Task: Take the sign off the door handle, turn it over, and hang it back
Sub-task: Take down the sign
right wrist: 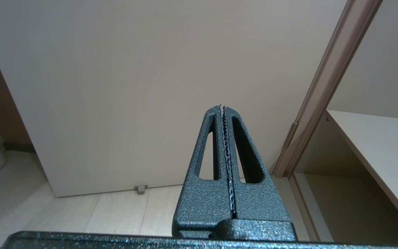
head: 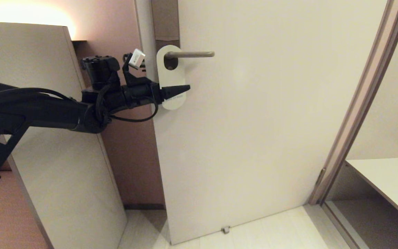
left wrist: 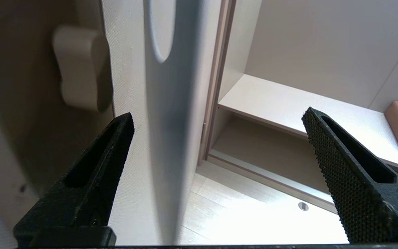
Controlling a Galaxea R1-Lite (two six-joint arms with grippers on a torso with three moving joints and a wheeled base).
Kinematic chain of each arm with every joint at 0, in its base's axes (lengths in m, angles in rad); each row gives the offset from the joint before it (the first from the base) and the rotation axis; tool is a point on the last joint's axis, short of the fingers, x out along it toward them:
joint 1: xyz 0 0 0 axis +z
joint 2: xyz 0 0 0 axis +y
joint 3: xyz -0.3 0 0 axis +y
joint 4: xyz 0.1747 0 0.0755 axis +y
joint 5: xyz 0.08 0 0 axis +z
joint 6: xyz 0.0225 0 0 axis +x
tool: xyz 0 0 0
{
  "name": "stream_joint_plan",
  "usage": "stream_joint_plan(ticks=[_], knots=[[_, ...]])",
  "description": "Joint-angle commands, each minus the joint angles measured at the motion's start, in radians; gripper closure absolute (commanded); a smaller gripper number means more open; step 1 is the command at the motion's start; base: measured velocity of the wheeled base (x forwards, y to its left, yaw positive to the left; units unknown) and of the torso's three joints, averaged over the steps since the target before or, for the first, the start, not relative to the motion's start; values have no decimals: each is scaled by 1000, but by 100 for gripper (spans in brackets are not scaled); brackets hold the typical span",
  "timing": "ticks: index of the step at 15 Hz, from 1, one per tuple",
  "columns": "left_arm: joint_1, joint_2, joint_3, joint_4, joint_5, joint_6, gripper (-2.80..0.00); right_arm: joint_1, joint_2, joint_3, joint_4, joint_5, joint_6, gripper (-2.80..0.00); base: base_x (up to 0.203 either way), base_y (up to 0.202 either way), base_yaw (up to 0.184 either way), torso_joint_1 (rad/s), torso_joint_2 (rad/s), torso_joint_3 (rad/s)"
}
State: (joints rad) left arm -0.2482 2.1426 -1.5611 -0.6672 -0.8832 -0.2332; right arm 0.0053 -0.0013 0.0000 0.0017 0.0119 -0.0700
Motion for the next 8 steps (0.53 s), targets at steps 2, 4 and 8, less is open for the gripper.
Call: stream_joint_plan(ticks=[2, 4, 8], knots=[[-7, -24, 1, -5, -5, -2, -280, 1, 1, 0, 0, 0, -1, 0, 0, 0, 0, 0, 0, 0], [-9, -42, 7, -5, -5, 0, -280, 1, 1, 0, 0, 0, -1, 0, 0, 0, 0, 0, 0, 0], [-14, -58, 7, -3, -5, 0, -280, 1, 1, 0, 0, 0, -1, 0, 0, 0, 0, 0, 0, 0]])
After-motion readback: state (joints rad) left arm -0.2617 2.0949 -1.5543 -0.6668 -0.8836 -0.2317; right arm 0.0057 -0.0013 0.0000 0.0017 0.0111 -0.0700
